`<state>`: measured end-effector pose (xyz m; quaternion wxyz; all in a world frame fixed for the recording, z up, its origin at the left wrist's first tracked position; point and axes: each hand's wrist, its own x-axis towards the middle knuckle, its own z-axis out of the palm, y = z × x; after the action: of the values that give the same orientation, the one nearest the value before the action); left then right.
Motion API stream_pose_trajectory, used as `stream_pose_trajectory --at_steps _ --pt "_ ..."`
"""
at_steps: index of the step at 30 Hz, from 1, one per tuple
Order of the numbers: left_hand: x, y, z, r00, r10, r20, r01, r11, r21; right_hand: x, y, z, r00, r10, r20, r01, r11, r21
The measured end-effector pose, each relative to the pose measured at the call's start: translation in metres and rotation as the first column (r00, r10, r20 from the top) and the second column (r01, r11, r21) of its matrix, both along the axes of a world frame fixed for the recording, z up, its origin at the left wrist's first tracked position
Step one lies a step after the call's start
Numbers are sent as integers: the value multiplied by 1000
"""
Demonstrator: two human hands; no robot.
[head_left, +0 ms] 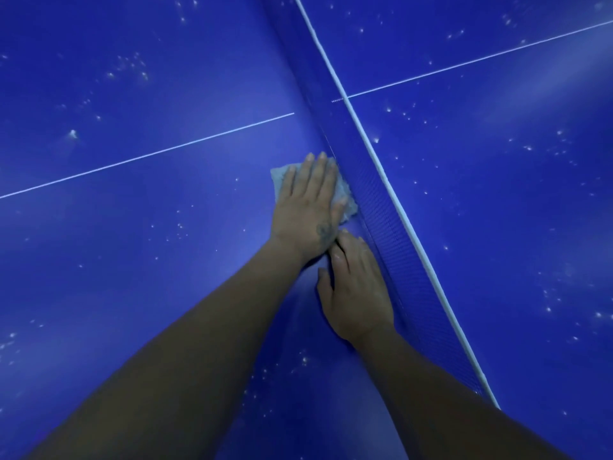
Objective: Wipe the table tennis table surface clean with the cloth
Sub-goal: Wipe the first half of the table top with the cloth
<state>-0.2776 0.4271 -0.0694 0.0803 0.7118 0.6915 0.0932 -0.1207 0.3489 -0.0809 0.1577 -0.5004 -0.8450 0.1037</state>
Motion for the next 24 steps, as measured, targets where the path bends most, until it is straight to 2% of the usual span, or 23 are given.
stream_pose_trajectory --at_steps 4,9,11,14,16,21,24 --pt "-17 23 3 999 -8 35 8 1000 9 1 0 -3 1000 5 -17 -5 1000 20" --pt "-67 70 -3 983 178 38 -176 983 -47 3 2 -5 1000 21 -16 -20 1000 20" --pt "-87 61 -7 969 244 28 -242 969 -48 3 1 -5 1000 25 11 -25 1000 0" --pt "-91 20 -12 951 307 -12 -307 951 37 3 -1 -4 999 21 32 -20 1000 -16" --pt "-72 -10 -12 953 302 -13 -299 949 99 2 -1 -3 998 17 54 -17 1000 -1" --pt "-43 -21 -12 996 92 -6 -91 989 121 1 0 -2 999 5 53 -5 1000 -4" --pt "-63 11 -12 984 176 22 -177 979 104 1 0 -2 999 12 51 -12 1000 -6"
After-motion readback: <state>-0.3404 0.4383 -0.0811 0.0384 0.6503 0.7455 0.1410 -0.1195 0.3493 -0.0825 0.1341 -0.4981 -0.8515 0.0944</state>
